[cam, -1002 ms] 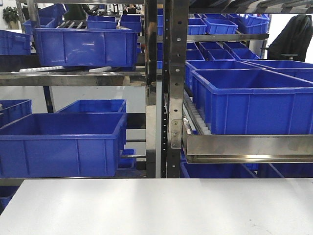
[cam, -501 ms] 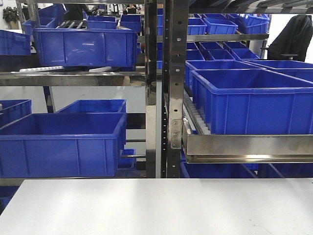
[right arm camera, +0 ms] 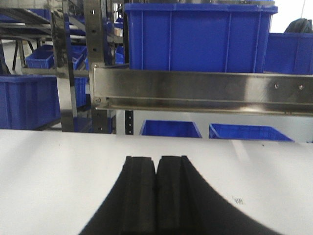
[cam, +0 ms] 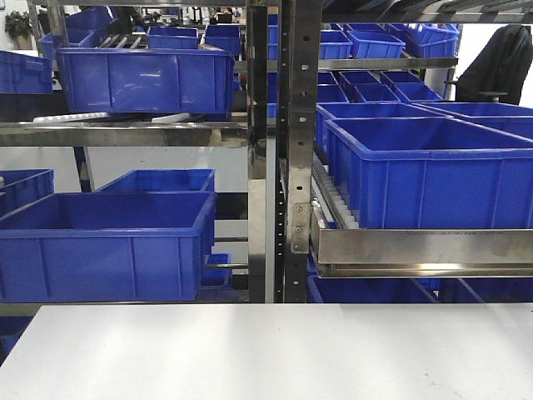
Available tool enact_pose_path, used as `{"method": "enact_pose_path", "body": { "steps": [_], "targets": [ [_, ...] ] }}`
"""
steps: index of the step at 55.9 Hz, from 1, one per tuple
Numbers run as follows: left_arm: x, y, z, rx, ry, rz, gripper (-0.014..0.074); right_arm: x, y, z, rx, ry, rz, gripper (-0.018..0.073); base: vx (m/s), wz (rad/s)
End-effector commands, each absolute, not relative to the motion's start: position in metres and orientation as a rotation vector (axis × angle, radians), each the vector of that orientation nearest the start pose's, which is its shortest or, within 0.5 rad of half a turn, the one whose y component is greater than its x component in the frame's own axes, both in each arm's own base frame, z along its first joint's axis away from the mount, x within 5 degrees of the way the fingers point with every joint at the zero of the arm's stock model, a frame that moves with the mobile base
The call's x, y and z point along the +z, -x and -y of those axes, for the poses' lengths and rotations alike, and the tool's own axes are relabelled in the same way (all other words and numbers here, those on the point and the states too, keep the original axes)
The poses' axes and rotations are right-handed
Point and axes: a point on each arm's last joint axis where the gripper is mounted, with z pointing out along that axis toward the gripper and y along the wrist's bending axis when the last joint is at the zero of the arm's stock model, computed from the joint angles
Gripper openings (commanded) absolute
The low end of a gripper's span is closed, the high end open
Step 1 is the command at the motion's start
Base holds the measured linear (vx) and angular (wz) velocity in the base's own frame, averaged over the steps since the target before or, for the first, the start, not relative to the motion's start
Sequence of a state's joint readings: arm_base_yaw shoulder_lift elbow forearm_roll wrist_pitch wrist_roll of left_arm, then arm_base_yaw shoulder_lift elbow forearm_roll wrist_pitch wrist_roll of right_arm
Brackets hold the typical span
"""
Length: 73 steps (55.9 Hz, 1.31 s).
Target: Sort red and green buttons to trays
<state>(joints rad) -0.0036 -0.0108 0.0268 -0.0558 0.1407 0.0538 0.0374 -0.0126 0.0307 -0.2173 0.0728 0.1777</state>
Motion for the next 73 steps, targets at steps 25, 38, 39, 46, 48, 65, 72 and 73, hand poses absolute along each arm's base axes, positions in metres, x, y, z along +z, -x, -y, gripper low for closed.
{"method": "enact_pose_path", "body": {
  "steps": [25,38,39,46,48,65,72,73],
  "targets": [
    [0.274,-0.043,-0.001,-0.052,0.042,-1.187,0.0025,0.285,-0.041,0.003,0.009,-0.032,-1.461,-0.0008,0.0,0.0],
    [0.303,-0.06,0.0,-0.055,0.041,-1.348,0.005,0.291,-0.065,0.005,-0.095,0.032,-1.586,0.0006,0.0,0.0],
    [0.302,-0.062,0.0,-0.055,0.041,-1.36,0.0052,0.29,-0.066,0.005,-0.095,0.031,-1.599,0.001,0.0,0.0],
    [0.289,-0.082,0.0,-0.054,0.044,-1.522,0.0067,0.281,-0.081,0.005,-0.087,0.01,-1.719,0.0043,0.0,0.0],
    [0.286,-0.086,0.001,-0.056,0.046,-1.563,0.0069,0.278,-0.084,0.005,-0.09,0.009,-1.749,0.0056,0.0,0.0],
    [0.259,-0.12,0.001,-0.052,0.053,-1.824,0.0079,0.266,-0.104,0.005,-0.104,0.028,-1.877,0.0241,0.0,0.0],
    [0.245,-0.128,0.001,-0.047,0.046,-1.953,0.0093,0.264,-0.107,0.005,-0.104,0.029,-1.899,0.0316,0.0,0.0],
    [0.244,-0.129,0.001,-0.043,0.042,-1.963,0.0094,0.264,-0.107,0.005,-0.104,0.029,-1.899,0.0326,0.0,0.0]
  ]
}}
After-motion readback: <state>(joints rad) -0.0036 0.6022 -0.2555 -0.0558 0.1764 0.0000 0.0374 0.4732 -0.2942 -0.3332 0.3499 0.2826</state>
